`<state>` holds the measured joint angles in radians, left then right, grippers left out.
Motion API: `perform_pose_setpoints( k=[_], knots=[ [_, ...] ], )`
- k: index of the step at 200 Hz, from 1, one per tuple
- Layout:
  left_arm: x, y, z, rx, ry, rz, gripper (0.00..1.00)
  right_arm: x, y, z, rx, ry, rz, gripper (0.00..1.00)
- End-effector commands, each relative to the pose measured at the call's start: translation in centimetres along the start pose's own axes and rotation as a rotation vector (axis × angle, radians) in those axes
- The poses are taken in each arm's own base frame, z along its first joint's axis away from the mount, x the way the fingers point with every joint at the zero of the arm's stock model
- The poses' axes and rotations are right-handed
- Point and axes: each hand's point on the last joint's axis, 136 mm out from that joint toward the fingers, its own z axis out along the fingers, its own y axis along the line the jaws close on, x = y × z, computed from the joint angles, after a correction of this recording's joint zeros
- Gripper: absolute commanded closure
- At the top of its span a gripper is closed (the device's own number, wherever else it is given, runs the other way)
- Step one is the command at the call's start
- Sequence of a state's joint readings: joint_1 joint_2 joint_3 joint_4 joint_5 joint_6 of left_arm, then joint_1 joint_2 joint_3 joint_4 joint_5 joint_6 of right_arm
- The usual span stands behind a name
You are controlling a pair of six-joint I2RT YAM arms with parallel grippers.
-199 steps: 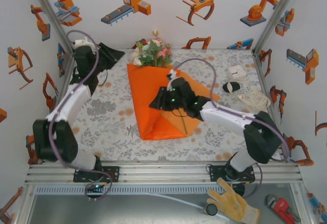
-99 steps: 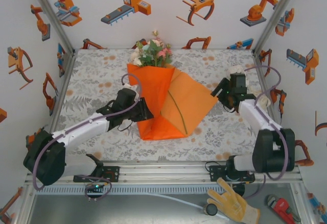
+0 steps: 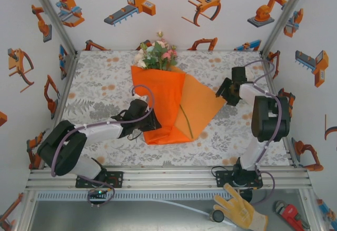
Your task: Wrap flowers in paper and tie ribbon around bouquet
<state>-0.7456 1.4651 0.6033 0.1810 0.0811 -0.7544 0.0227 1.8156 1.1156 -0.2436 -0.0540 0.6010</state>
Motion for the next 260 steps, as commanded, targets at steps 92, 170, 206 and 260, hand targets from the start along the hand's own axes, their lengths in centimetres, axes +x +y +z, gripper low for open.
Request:
perform_pose_setpoints(
  k=[92,170,206,260],
  knots=[
    [0.7,-0.2,2.2,0.046,0.003,-0.04,0.66,2.1,3.2,-2.3,-0.236,0.051,0.131,0.85],
    [1.7,1.7,3.2,-0.141,0.033,0.1,0.66,4.4,13.5,-9.7,-0.413,0.023,0.202,1.0],
    [2.2,2.9,3.4,-0.186,0.042,0.112,0.66,3.4,18.4,-12.6,-0.49,0.02,0.25,1.0],
    [2.8,2.6,3.8,-0.183,0.048,0.129,0.67,2.8,24.4,-15.1,-0.499,-0.007,0.261,1.0]
  ],
)
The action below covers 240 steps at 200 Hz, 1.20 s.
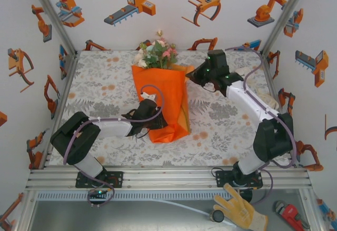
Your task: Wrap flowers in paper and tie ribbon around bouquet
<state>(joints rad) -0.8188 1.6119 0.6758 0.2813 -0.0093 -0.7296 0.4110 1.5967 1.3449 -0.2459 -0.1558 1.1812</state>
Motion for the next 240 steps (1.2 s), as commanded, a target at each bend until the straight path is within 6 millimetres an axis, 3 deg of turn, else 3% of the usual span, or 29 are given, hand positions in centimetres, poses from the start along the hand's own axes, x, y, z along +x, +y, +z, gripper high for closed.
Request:
perform_pose_setpoints(
  k=[1,27,44,83,98,123,161,182,223,240],
  knots=[
    [3.4,4.2,0.7,-0.167,0.097,0.058,0.66,0.7,1.0,1.2,0.052,-0.024,0.016,1.0],
    [3.4,4.0,0.7,-0.16,0.096,0.059,0.67,3.0,1.3,4.0,0.046,0.063,-0.008,1.0],
    [3.6,4.2,0.8,-0.166,0.1,0.064,0.67,4.4,2.9,4.9,0.021,0.095,-0.038,1.0],
    [3.3,4.1,0.4,-0.163,0.086,0.061,0.67,5.9,9.0,4.4,-0.087,0.132,-0.104,1.0],
    [3.1,3.8,0.1,-0.144,0.072,0.058,0.66,5.7,9.9,3.9,-0.097,0.107,-0.13,1.0],
    [3.3,3.9,0.3,-0.145,0.073,0.061,0.66,5.2,7.7,5.7,-0.016,0.062,-0.156,1.0],
    [3.6,2.9,-0.2,-0.047,0.045,0.052,0.64,8.1,3.5,11.2,0.07,0.157,-0.188,1.0],
    [3.6,2.7,-0.6,-0.02,0.026,0.056,0.63,9.6,3.2,13.6,0.047,0.205,-0.174,1.0],
    [3.5,2.5,-0.7,-0.008,0.009,0.057,0.61,11.1,4.4,16.7,0.015,0.193,-0.129,1.0],
    [3.3,2.3,-1.0,-0.008,-0.009,0.068,0.61,11.5,3.6,18.2,0.035,0.181,-0.105,1.0]
  ],
)
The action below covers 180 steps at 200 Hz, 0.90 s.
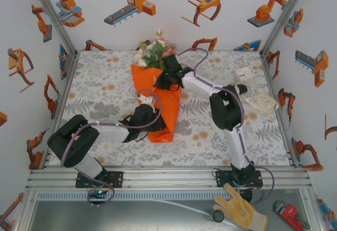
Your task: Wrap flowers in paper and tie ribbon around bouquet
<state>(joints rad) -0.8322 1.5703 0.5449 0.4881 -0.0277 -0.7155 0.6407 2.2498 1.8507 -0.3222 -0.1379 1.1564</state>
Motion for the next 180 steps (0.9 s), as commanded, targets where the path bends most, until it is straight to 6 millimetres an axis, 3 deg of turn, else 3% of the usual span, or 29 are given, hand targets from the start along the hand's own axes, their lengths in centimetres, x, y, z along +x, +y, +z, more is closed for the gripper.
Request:
perform_pose_setpoints(
  k=[1,40,59,84,103,128,155,180],
  knots=[
    [3.1,2.3,-0.5,-0.075,0.087,0.05,0.61,-1.3,4.4,-0.5,-0.113,-0.072,0.024,1.0],
    [2.8,1.9,-1.8,-0.069,0.049,0.085,0.6,-0.4,4.2,3.1,-0.143,-0.044,0.033,1.0],
    [2.1,2.1,-3.1,-0.082,0.009,0.081,0.59,0.6,2.7,4.5,-0.106,-0.025,0.007,1.0],
    [0.5,3.0,-6.6,-0.159,-0.064,0.088,0.56,1.4,0.9,5.4,-0.066,-0.003,-0.025,1.0],
    [-0.7,3.5,-9.5,-0.201,-0.097,0.105,0.53,1.6,0.8,5.4,-0.065,0.005,-0.047,1.0],
    [-2.3,1.9,-12.4,-0.147,-0.129,0.138,0.5,1.5,1.2,5.5,-0.076,0.004,-0.049,1.0],
    [-2.5,-2.9,-11.7,0.057,-0.019,0.165,0.47,0.5,2.6,5.3,-0.105,-0.025,-0.032,1.0],
    [-2.8,-1.6,-9.5,-0.023,0.027,0.084,0.4,-0.9,4.0,4.8,-0.133,-0.064,0.003,1.0]
  ],
)
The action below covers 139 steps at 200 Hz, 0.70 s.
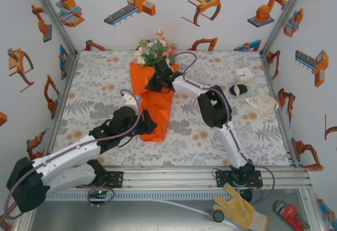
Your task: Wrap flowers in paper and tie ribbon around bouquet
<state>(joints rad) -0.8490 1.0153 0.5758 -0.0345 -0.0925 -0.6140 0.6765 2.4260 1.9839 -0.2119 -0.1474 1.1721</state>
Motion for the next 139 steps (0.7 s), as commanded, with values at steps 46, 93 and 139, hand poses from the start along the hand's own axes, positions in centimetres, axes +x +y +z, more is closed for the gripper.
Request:
perform_pose_setpoints(
  k=[46,93,139],
  knots=[
    [2.7,3.3,3.0,-0.034,0.134,-0.124,0.31,-3.2,3.9,-0.9,-0.094,-0.086,0.016,1.0],
    [3.4,7.1,1.5,-0.191,0.118,-0.064,0.34,-3.7,2.8,-1.3,-0.064,-0.092,-0.002,1.0],
    [4.5,8.7,2.3,-0.216,0.17,-0.083,0.37,-4.7,2.0,-1.5,-0.045,-0.109,-0.006,1.0]
  ],
)
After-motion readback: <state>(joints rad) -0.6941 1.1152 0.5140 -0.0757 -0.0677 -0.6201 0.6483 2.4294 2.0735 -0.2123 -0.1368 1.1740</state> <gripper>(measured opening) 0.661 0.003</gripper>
